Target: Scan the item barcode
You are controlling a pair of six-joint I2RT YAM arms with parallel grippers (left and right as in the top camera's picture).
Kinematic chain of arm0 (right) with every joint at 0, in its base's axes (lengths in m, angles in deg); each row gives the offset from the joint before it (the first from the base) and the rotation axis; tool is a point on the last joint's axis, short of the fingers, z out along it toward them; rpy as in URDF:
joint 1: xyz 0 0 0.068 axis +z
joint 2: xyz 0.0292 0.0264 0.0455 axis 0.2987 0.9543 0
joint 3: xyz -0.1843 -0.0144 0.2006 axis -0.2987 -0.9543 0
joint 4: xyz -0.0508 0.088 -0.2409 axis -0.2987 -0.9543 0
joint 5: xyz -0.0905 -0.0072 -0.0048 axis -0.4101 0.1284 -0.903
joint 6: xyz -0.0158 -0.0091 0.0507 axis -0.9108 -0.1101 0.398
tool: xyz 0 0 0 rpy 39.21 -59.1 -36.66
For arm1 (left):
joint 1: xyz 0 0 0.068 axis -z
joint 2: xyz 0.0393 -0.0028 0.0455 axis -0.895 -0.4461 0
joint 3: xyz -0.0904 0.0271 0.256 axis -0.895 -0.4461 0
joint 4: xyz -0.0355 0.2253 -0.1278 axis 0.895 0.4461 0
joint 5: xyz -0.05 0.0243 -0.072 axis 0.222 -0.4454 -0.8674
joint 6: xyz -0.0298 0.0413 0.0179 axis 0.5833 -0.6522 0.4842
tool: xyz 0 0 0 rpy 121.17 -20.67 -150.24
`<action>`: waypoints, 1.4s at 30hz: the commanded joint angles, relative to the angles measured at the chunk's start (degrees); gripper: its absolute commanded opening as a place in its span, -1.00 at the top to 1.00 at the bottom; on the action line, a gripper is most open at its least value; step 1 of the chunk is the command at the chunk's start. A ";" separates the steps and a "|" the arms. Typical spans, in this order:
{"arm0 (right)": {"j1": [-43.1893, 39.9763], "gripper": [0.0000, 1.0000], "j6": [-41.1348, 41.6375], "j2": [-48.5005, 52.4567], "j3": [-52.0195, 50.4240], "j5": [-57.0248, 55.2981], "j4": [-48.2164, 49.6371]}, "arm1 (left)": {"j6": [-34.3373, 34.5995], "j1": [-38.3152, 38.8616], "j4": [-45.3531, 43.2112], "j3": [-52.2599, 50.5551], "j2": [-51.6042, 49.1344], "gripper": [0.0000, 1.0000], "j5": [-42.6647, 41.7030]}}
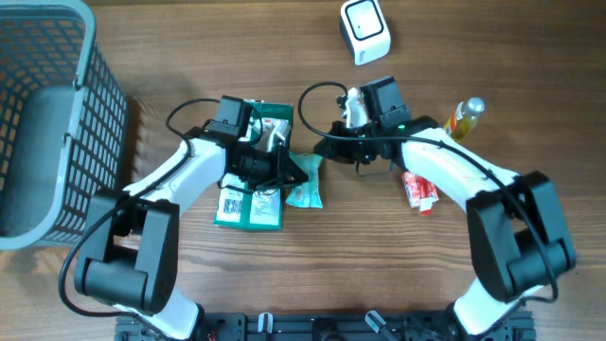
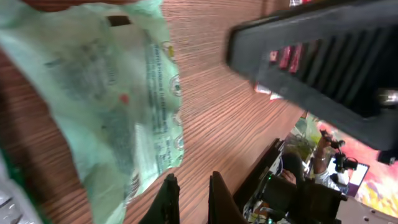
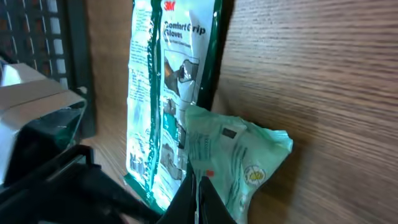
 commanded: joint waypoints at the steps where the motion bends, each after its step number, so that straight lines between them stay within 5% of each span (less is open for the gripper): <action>1: 0.09 0.92 -1.64 2.82 -0.04 3.04 0.33 | 0.98 1.62 -0.37 -0.13 -1.97 0.92 1.99; 14: 0.76 0.92 -2.86 9.22 -0.04 3.26 2.21 | 0.92 0.39 0.11 -0.50 -5.64 0.92 9.38; 23: 0.76 0.92 -1.03 9.27 -0.07 -12.41 -4.79 | 0.98 1.66 0.02 -0.57 -9.62 0.92 20.57; 29: 0.04 0.92 -3.08 7.30 1.70 -7.61 -4.42 | 1.40 1.18 0.35 0.11 -8.39 0.92 13.81; 34: 0.02 0.92 -4.66 0.44 3.50 3.34 -4.66 | 2.64 0.20 0.28 2.82 1.92 0.92 7.23; 42: 1.49 0.91 -3.02 0.90 0.37 3.41 -6.91 | 2.21 0.79 2.56 1.11 1.57 0.92 13.07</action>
